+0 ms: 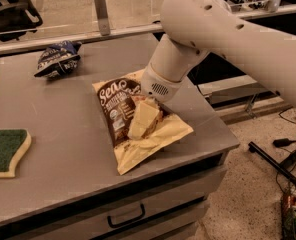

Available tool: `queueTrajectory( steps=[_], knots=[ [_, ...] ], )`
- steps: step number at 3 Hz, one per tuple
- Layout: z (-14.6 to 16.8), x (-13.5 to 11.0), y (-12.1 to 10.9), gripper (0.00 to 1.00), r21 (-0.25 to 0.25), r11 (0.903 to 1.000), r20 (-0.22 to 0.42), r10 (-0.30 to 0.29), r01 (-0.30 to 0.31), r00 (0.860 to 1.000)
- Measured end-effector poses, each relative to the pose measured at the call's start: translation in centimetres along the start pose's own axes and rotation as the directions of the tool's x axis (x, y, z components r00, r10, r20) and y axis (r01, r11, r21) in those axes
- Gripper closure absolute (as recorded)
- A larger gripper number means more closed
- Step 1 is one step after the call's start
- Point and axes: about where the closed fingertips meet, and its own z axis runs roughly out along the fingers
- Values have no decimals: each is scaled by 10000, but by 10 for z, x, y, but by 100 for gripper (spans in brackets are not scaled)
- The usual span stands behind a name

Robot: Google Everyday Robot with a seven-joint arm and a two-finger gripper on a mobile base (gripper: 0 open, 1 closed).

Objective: Move brown chip bag near sponge

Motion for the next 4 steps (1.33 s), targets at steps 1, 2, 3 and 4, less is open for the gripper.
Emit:
queueTrajectory(
  steps=[1, 2, 3, 4],
  knots=[
    [-2, -1, 0, 97, -2, 10000, 1, 0, 0, 10000],
    [-2, -1, 0, 100, -2, 10000, 2, 1, -1, 10000],
    [-2, -1, 0, 100, -3, 10000, 4, 1, -1, 10000],
    [-3, -1, 0, 100, -3, 10000, 5, 1, -1, 10000]
  ],
)
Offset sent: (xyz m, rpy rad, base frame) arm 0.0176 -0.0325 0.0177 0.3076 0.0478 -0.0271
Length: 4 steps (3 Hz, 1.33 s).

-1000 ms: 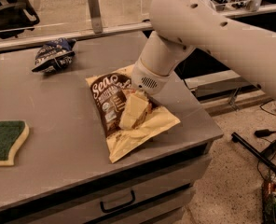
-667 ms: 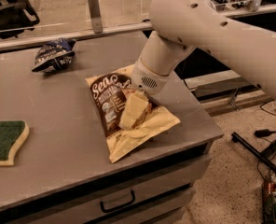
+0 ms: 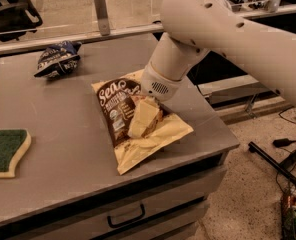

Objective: Move brown chip bag near sponge

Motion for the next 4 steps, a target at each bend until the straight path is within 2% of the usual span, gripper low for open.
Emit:
queueTrajectory(
  steps=[3, 4],
  knots=[
    [-2, -1, 0, 100, -1, 10000, 3, -3, 3, 10000],
    [-13, -8, 6, 100, 176, 9989, 367, -449, 443, 9983]
  ],
)
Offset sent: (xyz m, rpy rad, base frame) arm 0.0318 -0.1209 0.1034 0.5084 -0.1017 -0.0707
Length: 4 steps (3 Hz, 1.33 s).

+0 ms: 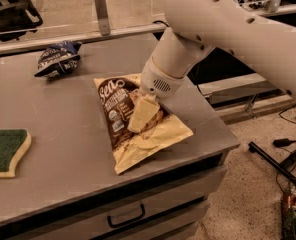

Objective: Move brown chip bag near sponge

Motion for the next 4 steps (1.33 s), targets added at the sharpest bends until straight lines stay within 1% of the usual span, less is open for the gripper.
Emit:
queueTrajectory(
  steps=[1, 2, 3, 4],
  knots=[
    [-17, -8, 9, 100, 186, 9989, 443, -428, 420, 9981],
    [-31, -12, 13, 100, 301, 9975, 759, -659, 638, 9949],
    [-37, -22, 11, 100, 252, 9958, 857, -902, 883, 9922],
    [-24, -41, 2, 100, -157, 9920, 894, -1234, 1253, 9883]
  ],
)
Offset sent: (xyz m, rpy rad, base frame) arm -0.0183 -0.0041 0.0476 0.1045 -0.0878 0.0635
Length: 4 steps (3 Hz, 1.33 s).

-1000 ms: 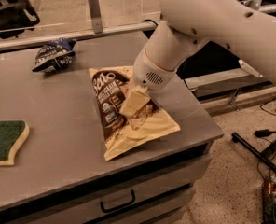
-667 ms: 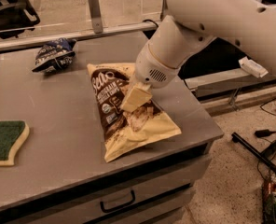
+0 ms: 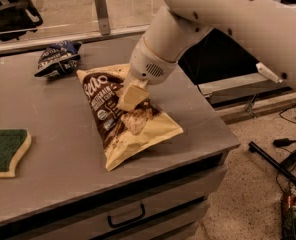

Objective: Move brown chip bag near sponge

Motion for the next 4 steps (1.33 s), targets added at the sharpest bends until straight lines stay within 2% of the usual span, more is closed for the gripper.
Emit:
queueTrajectory(
  steps=[1, 2, 3, 4],
  knots=[
    [19, -18, -15, 100, -471, 9984, 127, -305, 311, 9995],
    [32, -36, -25, 100, -977, 9933, 569, -570, 624, 9968],
    [32, -58, -27, 100, -1233, 9867, 935, -943, 1055, 9911],
    [15, -82, -23, 100, -1171, 9807, 1141, -1436, 1568, 9830]
  ],
)
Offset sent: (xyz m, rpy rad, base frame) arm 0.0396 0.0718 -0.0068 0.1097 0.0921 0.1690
